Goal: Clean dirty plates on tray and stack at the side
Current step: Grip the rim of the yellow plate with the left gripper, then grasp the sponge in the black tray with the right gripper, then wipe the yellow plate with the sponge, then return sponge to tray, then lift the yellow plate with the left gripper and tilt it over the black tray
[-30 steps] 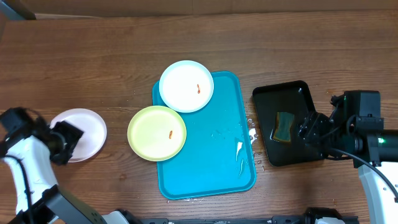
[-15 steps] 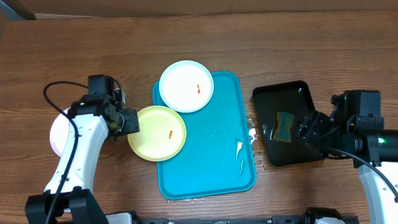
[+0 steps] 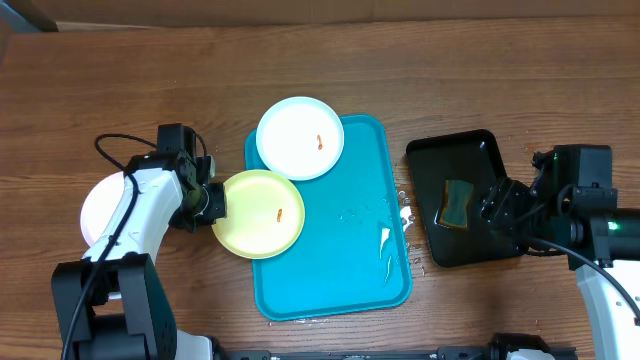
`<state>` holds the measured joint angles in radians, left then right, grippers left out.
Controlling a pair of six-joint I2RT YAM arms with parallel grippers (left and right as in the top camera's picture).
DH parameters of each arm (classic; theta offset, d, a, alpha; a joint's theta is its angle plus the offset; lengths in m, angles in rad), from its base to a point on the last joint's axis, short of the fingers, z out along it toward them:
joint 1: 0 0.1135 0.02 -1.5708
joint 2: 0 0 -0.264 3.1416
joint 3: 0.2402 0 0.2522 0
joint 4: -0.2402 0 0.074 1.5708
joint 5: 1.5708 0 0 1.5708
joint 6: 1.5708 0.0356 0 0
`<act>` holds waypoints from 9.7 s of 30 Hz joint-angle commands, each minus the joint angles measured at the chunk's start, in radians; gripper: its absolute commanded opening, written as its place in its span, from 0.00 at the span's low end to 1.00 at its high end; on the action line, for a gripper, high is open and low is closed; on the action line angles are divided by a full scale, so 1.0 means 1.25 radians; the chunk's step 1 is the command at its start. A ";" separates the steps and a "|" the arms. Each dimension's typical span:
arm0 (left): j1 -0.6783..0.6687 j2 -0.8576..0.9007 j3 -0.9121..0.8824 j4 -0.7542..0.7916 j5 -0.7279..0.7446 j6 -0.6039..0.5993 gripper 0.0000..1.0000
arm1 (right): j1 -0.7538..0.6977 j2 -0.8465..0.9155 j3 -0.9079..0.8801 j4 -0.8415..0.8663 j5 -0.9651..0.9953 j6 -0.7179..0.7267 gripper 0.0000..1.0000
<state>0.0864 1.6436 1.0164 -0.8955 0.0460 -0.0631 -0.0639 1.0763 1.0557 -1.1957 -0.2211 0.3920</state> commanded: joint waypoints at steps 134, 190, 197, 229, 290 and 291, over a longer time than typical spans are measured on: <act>-0.372 0.035 -0.132 0.247 0.129 -0.226 0.04 | 0.500 0.285 -0.008 0.316 -0.016 0.015 0.04; -0.373 0.035 -0.123 0.207 0.048 -0.203 0.04 | 0.423 0.200 0.037 0.161 0.373 0.187 0.04; -0.374 0.034 -0.029 0.116 0.051 -0.175 0.04 | 0.120 0.234 0.005 0.204 0.074 -0.046 0.04; -0.644 0.049 0.392 0.095 -0.245 -0.208 0.04 | -0.047 0.046 -0.063 0.139 -0.016 0.022 0.64; -0.967 0.152 0.396 0.483 -0.961 0.180 0.04 | -0.047 0.046 -0.064 0.064 -0.004 0.019 0.65; -0.963 0.152 0.396 0.482 -0.977 0.128 0.04 | -0.047 0.046 -0.064 0.065 -0.004 0.020 0.65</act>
<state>-1.1069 1.8420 1.4956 -0.2928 -1.0977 0.2058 -0.1242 1.1389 0.9592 -1.1191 -0.2276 0.4221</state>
